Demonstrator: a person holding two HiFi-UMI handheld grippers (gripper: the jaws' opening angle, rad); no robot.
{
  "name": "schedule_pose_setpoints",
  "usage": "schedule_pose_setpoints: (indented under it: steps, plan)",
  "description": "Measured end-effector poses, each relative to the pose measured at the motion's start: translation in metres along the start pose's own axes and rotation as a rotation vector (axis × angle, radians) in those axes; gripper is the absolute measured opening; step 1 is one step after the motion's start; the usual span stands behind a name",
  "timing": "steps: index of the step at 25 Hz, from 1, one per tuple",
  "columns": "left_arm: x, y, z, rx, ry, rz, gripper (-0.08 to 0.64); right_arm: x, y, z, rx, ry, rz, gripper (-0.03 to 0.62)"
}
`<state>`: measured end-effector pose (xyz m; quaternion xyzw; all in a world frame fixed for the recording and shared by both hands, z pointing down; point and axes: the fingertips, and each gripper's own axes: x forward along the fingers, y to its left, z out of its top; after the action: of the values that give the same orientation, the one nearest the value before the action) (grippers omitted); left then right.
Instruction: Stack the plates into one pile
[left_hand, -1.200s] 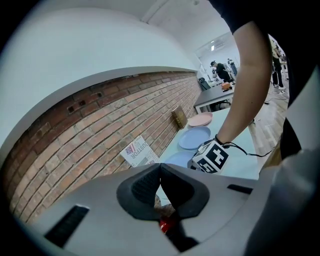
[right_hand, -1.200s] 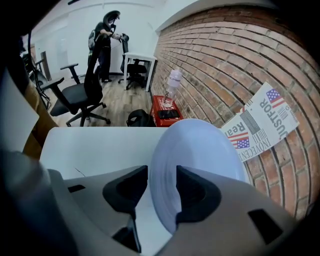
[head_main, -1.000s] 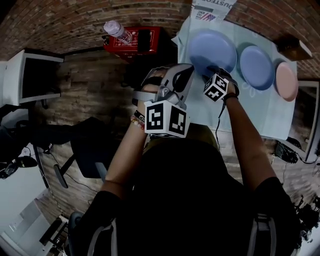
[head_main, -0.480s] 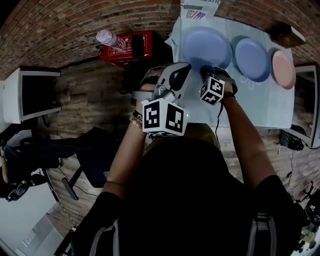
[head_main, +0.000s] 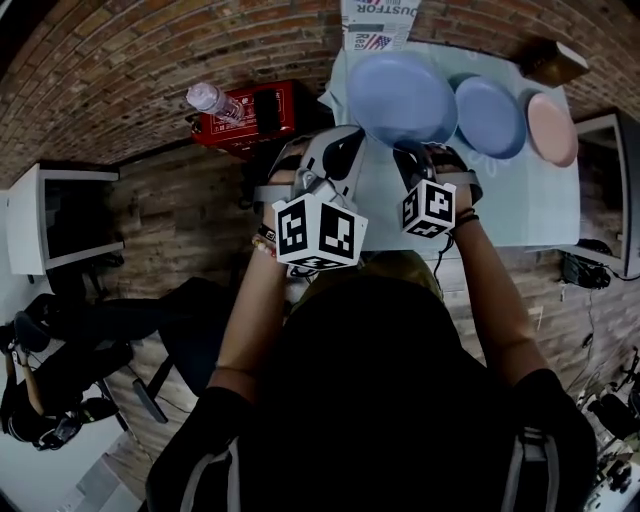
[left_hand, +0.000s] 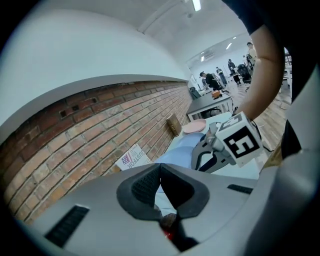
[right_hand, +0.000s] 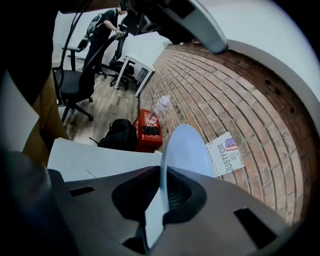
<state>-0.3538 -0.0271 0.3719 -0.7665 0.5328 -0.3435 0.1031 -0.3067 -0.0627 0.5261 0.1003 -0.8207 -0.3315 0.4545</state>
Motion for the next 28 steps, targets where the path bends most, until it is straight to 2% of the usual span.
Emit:
schedule_pose_setpoints:
  steps: [5,14,21,28]
  plan:
    - [-0.008,0.002,0.000,0.035,0.022,0.015,0.021,-0.051,-0.014,0.020,-0.029,-0.037,-0.064,0.046]
    - [-0.010,0.001,0.007,0.048,-0.002,-0.003,0.021,-0.113,-0.029,0.049,-0.063,-0.091,-0.166,0.046]
    - [-0.002,-0.002,0.017,0.066,-0.025,-0.027,0.021,-0.119,-0.034,0.036,-0.036,-0.052,-0.181,0.046]
    - [0.011,-0.015,0.033,0.080,-0.031,-0.054,0.021,-0.120,-0.035,0.003,0.009,-0.016,-0.179,0.046]
